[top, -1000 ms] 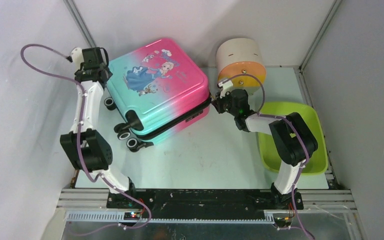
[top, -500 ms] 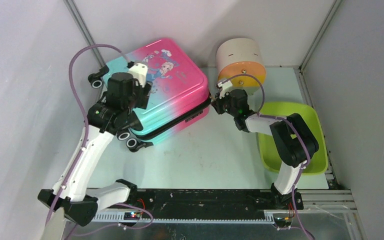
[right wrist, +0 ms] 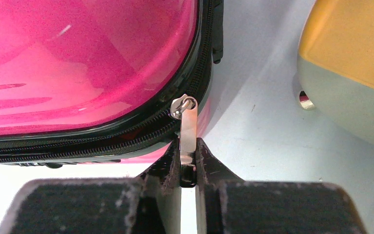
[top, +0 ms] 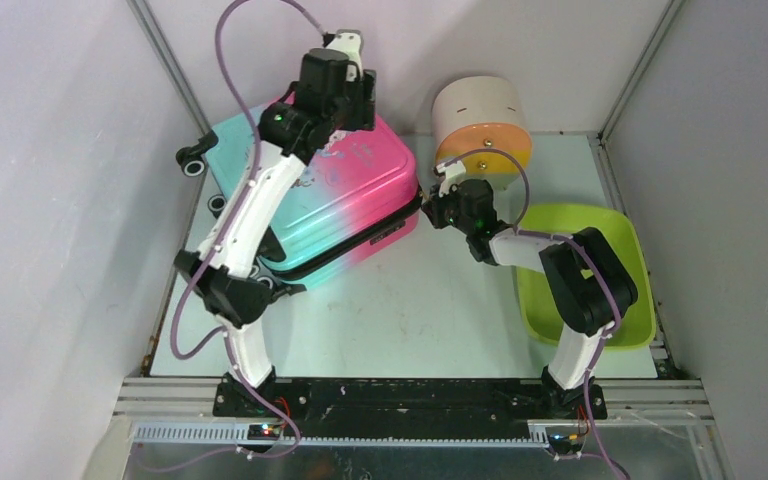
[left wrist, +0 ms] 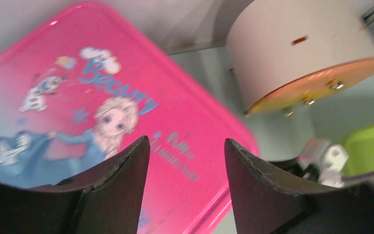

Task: Open, take out, and arrange the luggage

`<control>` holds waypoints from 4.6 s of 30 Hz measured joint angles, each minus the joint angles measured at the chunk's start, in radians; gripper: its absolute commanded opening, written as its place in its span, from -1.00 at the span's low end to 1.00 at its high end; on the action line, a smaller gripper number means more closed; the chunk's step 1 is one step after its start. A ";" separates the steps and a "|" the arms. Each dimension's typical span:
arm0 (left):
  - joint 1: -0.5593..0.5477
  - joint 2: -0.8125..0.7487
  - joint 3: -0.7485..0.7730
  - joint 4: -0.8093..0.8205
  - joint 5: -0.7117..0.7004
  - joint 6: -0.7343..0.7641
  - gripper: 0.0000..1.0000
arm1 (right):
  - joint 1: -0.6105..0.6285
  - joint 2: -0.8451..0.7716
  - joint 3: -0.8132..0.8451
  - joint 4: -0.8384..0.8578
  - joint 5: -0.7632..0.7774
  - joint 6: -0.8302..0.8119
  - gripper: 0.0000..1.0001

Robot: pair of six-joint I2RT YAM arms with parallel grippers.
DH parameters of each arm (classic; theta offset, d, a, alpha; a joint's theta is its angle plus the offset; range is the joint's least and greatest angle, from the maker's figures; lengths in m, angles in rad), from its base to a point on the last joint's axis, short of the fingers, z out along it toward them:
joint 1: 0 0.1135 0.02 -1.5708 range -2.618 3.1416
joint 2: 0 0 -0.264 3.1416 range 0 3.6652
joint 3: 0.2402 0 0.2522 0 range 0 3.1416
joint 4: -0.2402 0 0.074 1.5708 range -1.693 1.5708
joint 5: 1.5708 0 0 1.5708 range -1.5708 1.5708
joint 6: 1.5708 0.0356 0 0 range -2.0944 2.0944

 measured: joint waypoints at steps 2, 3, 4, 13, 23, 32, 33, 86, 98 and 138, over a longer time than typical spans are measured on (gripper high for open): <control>-0.011 0.048 0.019 0.053 0.018 -0.061 0.27 | 0.005 -0.002 0.000 -0.003 0.012 0.003 -1.00; -0.017 0.068 0.025 0.082 0.032 -0.086 0.28 | 0.008 -0.003 0.000 -0.005 0.019 0.003 -1.00; -0.023 0.089 0.032 0.113 0.043 -0.111 0.28 | 0.010 -0.005 0.000 -0.008 0.026 0.003 -1.00; -0.072 0.322 0.162 0.290 0.098 -0.246 0.14 | 0.024 -0.015 -0.016 0.000 0.066 0.003 -1.00; -0.084 0.439 0.161 0.318 0.135 -0.399 0.08 | 0.031 -0.024 -0.041 0.031 0.064 -0.034 -1.00; -0.090 0.443 0.157 0.155 0.054 -0.330 -0.02 | 0.082 -0.078 -0.121 0.068 0.081 -0.061 -1.00; -0.092 0.442 0.157 0.142 0.044 -0.318 -0.04 | 0.089 -0.086 -0.128 0.066 0.084 -0.061 -1.00; -0.144 -0.803 -1.190 0.226 0.092 -0.431 -0.07 | 0.614 -0.314 -0.280 -0.060 0.240 -0.059 -1.00; -0.239 -1.109 -1.338 0.155 0.191 0.021 -0.02 | 0.532 -0.316 -0.280 -0.056 0.188 -0.021 -1.00; -0.501 -0.975 -1.754 0.608 0.052 0.463 0.12 | 0.521 -0.317 -0.267 -0.069 0.228 0.012 -1.00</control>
